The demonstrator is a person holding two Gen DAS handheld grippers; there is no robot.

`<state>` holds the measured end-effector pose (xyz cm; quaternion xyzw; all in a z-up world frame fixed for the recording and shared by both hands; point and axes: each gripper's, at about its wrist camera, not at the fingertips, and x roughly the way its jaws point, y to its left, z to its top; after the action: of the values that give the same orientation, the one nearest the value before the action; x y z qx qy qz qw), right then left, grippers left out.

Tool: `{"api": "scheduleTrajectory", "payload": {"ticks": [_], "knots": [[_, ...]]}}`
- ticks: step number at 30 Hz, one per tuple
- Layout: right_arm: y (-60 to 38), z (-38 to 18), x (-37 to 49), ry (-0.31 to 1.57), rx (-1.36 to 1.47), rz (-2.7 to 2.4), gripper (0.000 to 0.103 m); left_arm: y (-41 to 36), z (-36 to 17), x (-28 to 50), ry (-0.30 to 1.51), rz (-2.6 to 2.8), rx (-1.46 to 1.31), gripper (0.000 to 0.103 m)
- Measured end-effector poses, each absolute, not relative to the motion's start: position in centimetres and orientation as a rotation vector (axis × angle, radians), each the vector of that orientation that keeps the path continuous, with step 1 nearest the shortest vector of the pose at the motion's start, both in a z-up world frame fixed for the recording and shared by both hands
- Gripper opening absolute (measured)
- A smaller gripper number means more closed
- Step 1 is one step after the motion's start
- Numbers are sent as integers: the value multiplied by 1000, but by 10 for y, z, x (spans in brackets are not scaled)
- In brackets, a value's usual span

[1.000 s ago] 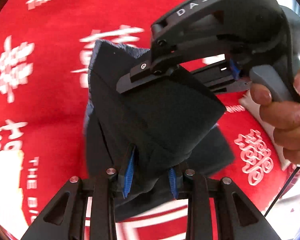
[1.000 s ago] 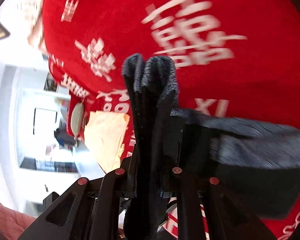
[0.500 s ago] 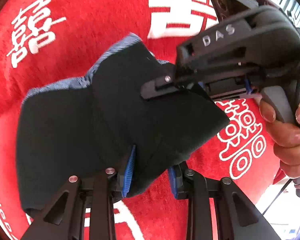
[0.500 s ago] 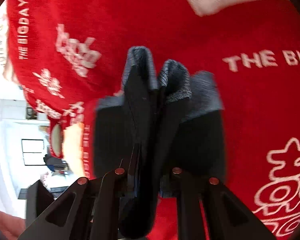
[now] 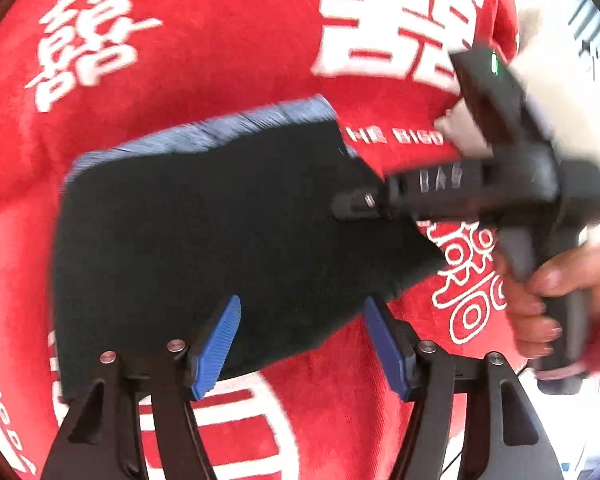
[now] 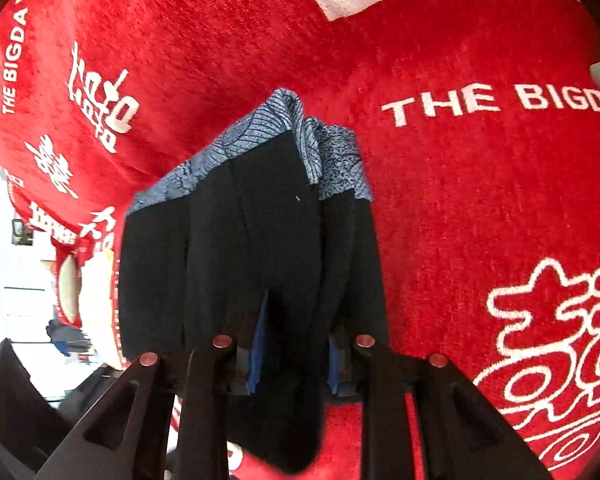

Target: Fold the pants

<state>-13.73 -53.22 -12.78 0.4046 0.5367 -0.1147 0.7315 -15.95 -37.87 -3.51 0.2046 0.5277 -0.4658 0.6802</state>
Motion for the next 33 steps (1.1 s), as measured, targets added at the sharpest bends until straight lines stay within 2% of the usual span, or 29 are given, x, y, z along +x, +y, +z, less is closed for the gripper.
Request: {"api": "scheduleTrajectory", "payload": {"ticks": [6, 13, 19, 26, 28, 29, 33], "knots": [[-524, -122, -139, 1174, 806, -326, 31, -344, -20, -87, 1169, -858, 373, 66], [-510, -93, -140, 1202, 658, -523, 33, -322, -53, 11, 1244, -579, 293, 66], [-490, -63, -136, 1115, 631, -475, 32, -324, -79, 10, 1312, -551, 283, 66], [-474, -108, -137, 1239, 588, -453, 32, -326, -81, 1, 1290, -575, 330, 66], [-472, -110, -140, 1216, 575, -445, 32, -327, -83, 2, 1286, -565, 339, 70], [-471, -110, -139, 1217, 563, -445, 32, -326, -82, 2, 1283, -553, 343, 76], [-467, -111, -140, 1218, 539, -451, 32, -323, -83, 5, 1306, -549, 320, 77]]}}
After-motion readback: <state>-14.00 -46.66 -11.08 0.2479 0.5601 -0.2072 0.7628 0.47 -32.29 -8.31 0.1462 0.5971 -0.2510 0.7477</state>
